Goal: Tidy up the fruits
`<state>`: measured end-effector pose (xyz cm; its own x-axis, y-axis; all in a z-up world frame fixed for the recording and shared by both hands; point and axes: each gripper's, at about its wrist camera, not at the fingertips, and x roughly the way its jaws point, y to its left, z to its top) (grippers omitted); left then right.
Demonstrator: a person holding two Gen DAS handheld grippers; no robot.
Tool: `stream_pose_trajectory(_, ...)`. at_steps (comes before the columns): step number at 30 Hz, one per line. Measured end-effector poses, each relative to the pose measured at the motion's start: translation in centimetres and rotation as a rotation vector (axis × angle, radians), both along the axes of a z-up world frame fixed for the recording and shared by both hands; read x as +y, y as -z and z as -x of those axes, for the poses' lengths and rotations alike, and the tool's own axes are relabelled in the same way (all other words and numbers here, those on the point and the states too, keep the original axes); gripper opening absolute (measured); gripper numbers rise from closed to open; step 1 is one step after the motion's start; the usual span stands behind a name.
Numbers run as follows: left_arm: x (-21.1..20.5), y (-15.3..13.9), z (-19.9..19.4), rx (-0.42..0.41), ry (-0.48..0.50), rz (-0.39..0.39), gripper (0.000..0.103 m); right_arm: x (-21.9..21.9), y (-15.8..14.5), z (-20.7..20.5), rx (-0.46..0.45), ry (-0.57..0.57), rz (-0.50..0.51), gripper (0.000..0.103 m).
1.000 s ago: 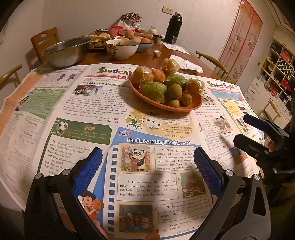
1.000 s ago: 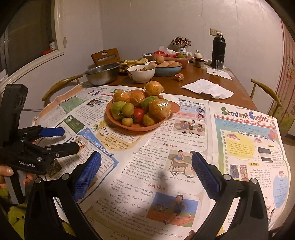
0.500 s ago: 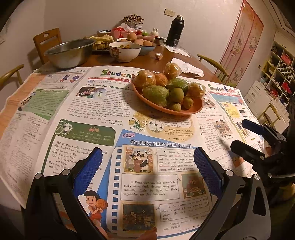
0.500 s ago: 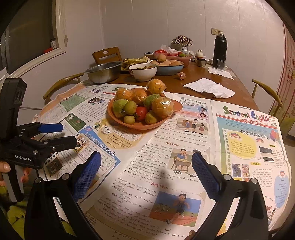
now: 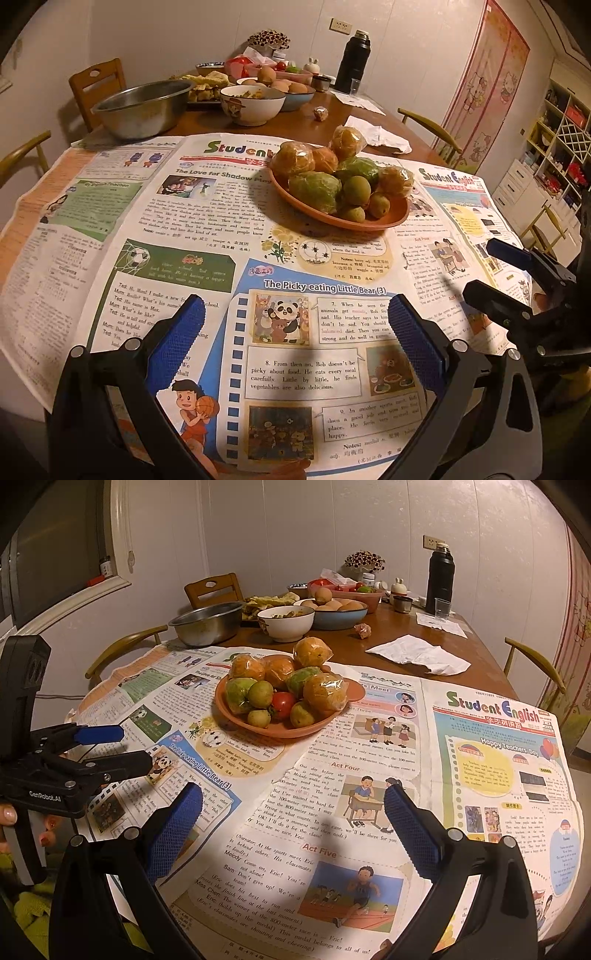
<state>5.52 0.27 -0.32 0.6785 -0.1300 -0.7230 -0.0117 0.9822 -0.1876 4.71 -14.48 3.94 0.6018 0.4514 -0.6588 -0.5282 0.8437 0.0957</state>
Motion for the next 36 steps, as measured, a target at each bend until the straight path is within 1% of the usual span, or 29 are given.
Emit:
stream_pose_trajectory(14, -0.02, 0.35, -0.01, 0.014, -0.010, -0.016, 0.093, -0.19, 0.12, 0.02, 0.000, 0.001, -0.001, 0.098)
stream_pose_trajectory(36, 0.21, 0.07, 0.14, 0.009, -0.032, -0.032, 0.093, -0.23, 0.03, 0.05, -0.001, 0.002, 0.000, 0.098)
